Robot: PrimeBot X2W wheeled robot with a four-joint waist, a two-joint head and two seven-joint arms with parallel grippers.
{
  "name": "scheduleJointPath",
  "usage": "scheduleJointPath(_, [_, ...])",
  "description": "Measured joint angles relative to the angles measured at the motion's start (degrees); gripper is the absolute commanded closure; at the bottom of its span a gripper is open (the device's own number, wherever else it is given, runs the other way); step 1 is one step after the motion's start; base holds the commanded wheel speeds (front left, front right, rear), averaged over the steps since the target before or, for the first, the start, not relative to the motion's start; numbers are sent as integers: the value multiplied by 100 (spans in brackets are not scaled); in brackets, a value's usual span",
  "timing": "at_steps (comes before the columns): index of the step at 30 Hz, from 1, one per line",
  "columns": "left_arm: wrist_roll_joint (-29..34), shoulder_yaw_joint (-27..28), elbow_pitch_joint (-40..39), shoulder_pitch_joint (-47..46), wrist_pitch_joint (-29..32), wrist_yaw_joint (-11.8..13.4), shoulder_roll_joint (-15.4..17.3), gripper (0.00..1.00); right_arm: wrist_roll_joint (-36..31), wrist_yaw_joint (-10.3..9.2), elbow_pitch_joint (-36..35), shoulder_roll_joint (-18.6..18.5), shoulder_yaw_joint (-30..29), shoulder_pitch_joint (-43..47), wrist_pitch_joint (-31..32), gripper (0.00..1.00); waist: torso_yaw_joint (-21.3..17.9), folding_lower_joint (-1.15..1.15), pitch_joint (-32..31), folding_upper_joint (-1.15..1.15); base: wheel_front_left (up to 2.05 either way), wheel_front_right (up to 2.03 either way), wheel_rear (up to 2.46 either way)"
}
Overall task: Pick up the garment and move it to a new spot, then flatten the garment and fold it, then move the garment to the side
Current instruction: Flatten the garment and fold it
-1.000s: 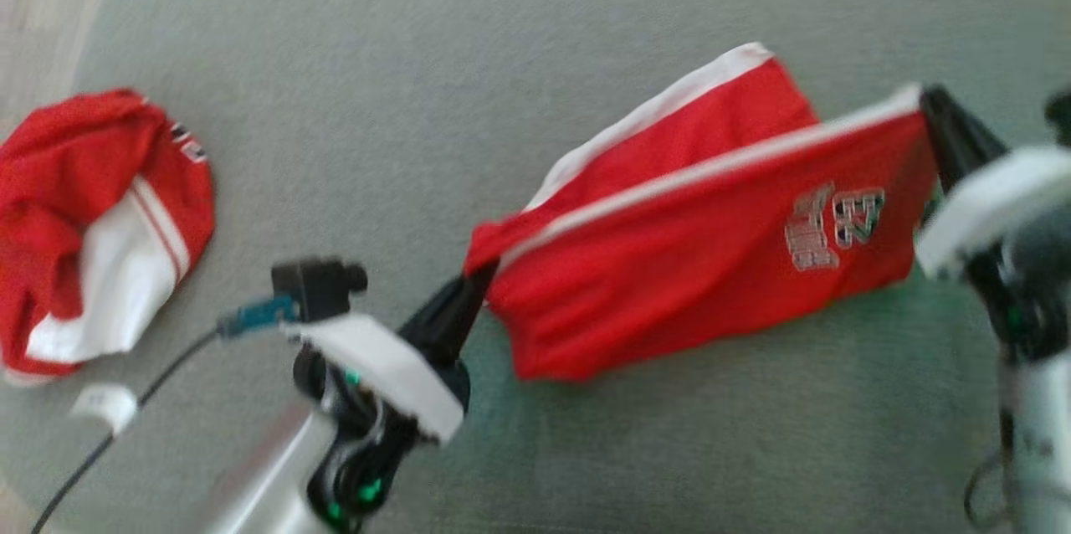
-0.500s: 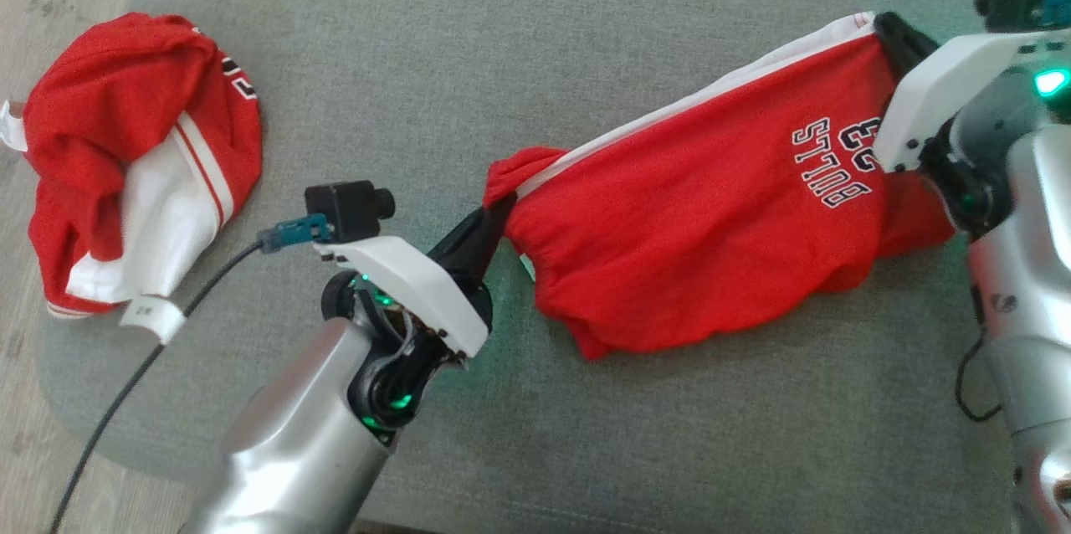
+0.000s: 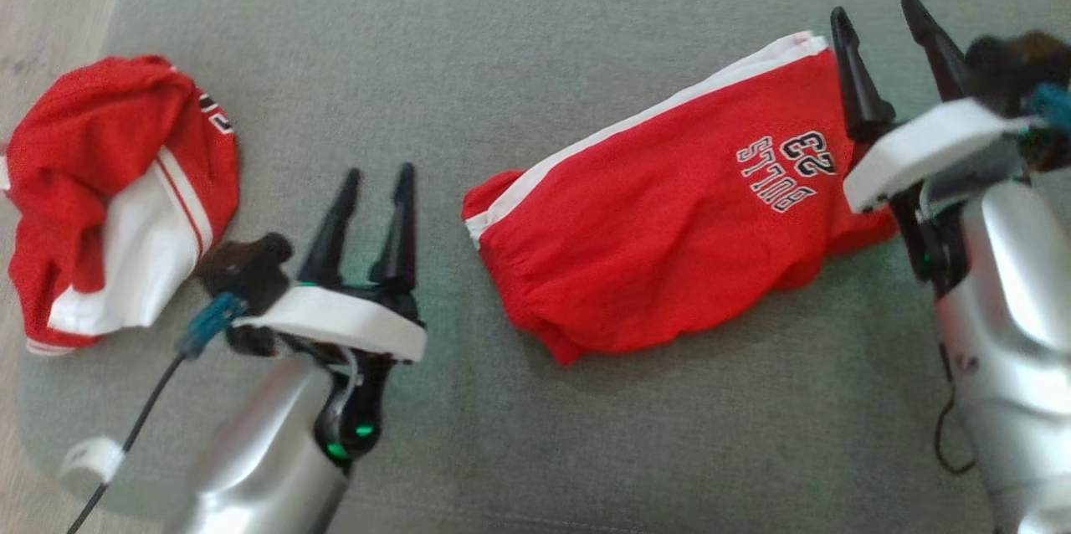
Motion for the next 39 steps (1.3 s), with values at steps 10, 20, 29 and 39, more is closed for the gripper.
scheduleJointPath(10, [1995, 1388, -1537, 673, -201, 762, 214, 0, -547, -1, -1948, 549, -619, 1384, -257, 0, -348, 0, -320, 0, 0, 0, 0])
scheduleJointPath(20, [2653, 1606, -1796, 1521, -208, 794, 472, 0, -686, -1, -3371, 871, -847, 3021, 204, 0, -634, 0, -596, 0, 0, 0, 0])
scheduleJointPath(29, [2625, 1548, -1672, 2133, 4, 876, 512, 0, -568, -1, -3933, 1005, -1048, 4088, 533, 0, -881, 0, -891, 0, 0, 0, 0])
scheduleJointPath(39, [2531, 1499, -1649, 2221, 52, 900, 513, 0, -516, -1, -4046, 1011, -1050, 4131, 636, 0, -926, 0, -968, 0, 0, 0, 0])
